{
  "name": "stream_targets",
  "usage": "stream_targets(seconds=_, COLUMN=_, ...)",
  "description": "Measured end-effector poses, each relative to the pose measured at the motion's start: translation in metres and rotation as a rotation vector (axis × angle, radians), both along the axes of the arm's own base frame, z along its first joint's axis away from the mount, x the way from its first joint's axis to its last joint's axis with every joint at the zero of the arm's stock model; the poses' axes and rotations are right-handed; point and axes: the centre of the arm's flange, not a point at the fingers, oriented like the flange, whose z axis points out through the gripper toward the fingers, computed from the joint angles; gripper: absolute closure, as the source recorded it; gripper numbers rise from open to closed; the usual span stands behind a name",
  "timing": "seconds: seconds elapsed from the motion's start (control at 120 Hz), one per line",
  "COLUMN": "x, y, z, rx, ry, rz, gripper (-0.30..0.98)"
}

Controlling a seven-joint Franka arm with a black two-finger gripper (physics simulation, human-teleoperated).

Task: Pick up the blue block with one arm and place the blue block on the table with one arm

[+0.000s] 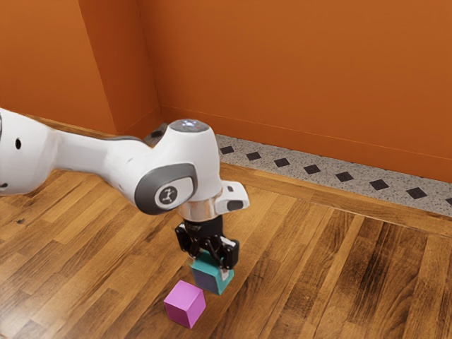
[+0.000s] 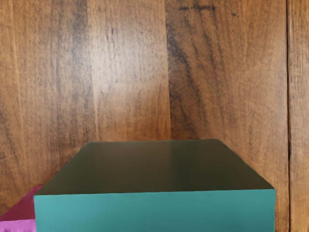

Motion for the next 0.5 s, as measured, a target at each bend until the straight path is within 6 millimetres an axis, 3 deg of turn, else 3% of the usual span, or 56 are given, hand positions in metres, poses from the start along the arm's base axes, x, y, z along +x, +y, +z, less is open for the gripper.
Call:
stream_targets(seconds=0.117, x=-0.013, y=-0.027, z=-0.003, rx=0.006, ry=-0.006, rz=-0.060, gripper=0.30)
stream_targets(seconds=0.267, x=-0.028, y=-0.063, z=-0.023, rx=-0.001, ry=0.007, rz=-0.132, gripper=0.30)
stream_targets(seconds=0.5, x=-0.018, y=-0.058, z=-0.049, rx=-0.015, ry=0.027, rz=-0.104, gripper=0.30)
